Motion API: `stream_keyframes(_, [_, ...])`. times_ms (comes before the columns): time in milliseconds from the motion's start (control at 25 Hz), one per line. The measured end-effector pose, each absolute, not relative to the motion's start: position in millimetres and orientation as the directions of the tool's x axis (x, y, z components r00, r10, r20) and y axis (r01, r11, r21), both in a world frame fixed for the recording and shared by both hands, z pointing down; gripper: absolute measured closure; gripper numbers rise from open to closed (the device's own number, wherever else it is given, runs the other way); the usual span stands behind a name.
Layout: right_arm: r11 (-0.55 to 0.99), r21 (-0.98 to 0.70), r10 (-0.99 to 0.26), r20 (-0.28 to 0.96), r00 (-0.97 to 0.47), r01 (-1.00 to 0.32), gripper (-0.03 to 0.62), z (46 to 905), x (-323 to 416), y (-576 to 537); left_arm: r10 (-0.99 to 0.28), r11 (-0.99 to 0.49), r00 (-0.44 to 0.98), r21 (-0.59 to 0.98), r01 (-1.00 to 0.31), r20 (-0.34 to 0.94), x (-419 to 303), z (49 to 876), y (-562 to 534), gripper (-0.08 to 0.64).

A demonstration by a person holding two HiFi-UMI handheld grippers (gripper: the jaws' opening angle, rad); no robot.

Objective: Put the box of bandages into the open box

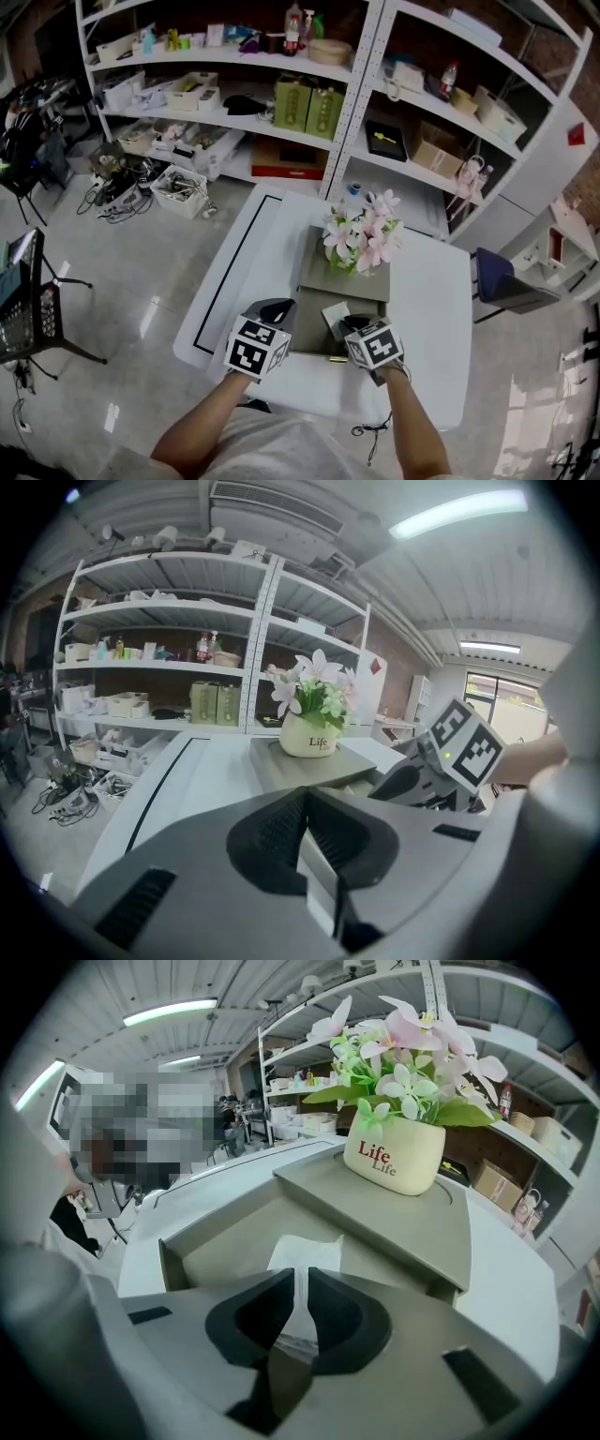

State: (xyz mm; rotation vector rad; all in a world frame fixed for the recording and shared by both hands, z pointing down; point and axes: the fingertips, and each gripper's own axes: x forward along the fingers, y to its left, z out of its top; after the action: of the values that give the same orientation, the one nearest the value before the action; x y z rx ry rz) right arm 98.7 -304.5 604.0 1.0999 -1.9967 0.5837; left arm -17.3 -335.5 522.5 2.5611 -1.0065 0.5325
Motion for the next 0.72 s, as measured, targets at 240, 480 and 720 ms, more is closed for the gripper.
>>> stream_keyframes(240, [0.519,-0.039,-0.512,0.786,-0.347,-0.854,0.541,594,103,-299,-0.587,-0.678,0.663,0.165,-0.716,0.465,-18,519,-333,0.557])
stream_keyframes(480, [0.497,-0.062,-0.543,0.756,-0.365,-0.866,0.541,578,110,-293,-0.586,-0.650,0.665,0.223,-0.727,0.463,-21,511,-331,0.557])
stream_keyframes(720, [0.471,-0.070,-0.592,0.714,-0.374,-0.879,0.548,561,125,-283,-0.598,-0.641,0.654,0.213,-0.737,0.464,-16,503,-325,0.557])
